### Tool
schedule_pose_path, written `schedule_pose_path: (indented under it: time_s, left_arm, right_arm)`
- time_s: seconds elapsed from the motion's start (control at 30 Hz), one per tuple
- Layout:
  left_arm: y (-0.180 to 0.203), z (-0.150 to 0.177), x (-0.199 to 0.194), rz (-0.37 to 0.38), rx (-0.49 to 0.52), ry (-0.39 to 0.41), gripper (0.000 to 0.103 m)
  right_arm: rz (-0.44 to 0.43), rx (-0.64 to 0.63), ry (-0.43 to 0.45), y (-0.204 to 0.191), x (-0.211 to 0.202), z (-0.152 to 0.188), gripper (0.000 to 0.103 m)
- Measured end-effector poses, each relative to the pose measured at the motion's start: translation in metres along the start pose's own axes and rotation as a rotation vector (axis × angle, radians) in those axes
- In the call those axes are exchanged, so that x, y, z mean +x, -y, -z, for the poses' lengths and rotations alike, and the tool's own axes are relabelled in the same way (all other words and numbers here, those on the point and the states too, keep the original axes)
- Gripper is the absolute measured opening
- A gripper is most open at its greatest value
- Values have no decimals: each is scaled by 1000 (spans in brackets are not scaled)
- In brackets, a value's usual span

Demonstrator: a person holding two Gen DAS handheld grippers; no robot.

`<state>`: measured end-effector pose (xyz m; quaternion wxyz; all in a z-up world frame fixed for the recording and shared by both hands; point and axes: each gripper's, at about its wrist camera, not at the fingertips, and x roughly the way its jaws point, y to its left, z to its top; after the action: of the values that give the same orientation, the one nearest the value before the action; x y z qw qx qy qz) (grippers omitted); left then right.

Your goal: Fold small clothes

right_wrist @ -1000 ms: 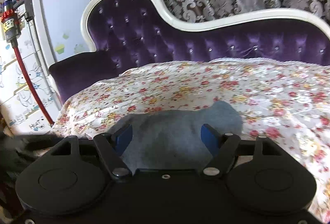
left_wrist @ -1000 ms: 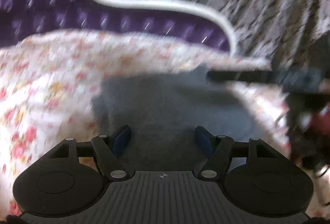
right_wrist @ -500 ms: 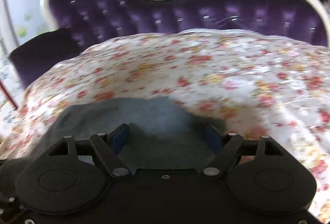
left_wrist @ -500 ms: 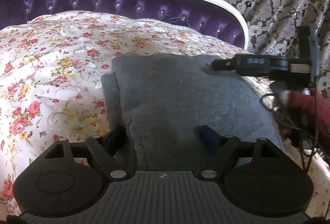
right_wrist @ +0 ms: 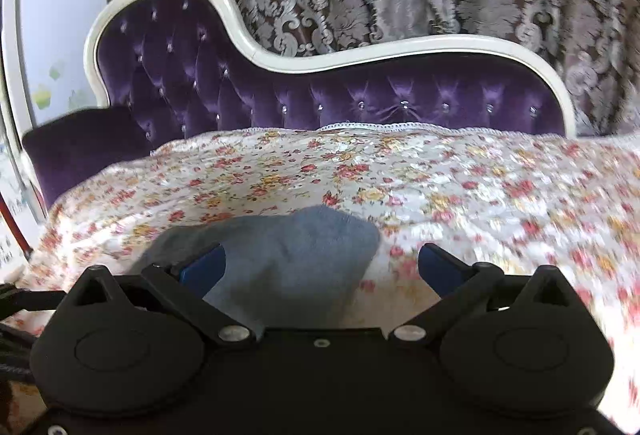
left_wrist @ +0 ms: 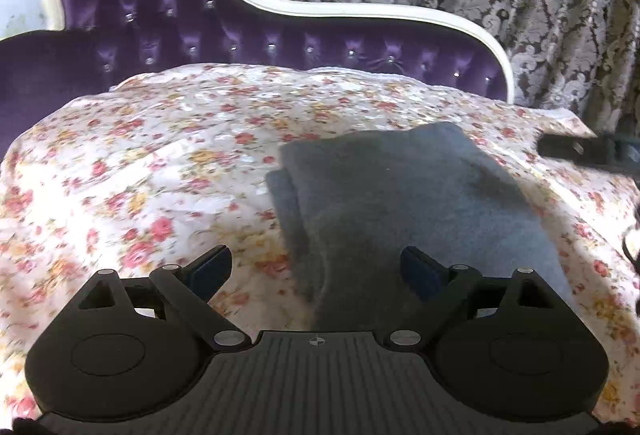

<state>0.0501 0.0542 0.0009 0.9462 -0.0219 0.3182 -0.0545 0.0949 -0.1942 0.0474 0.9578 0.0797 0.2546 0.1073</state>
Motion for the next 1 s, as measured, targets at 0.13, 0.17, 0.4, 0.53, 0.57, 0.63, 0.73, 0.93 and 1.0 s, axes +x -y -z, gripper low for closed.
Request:
schedule_pose_path:
  time_s: [0.13,0.17,0.4,0.53,0.57,0.63,0.73,0.93,1.0]
  left_arm:
    - [1,-2,-15,-18,-18,-3,92]
    - [3,-2,-18,-31,-15,-7,92]
    - [23,1,-35,-134,21,-56,92]
    - [32,4,-47,-163,35,-47,92]
    - [35,5,-50,-177,38,-44,92]
    - [38,6,-55,-202,45,-43,92]
    - [45,6,-64,-218,65,-39,92]
    - [52,8,-79,-185,72,-9,92]
    - [54,8,-83,-177,67,-2,92]
  right_arm:
    - [-6,58,-26,-9,-21,14,103]
    - [-5,61,-34,-12,-25,17,103]
    - [-48,99,-67,-33,-52,36,103]
    - [-39,62,-64,-47,-68,41,103]
    - [-38,56,-64,-49,-72,41,103]
    - [-34,51,-53,-53,-80,42,103]
    - [-13,53,-39,-57,-93,45,103]
    - [10,45,-15,-63,-113,45,102]
    - [17,50,-14,-65,-118,45,102]
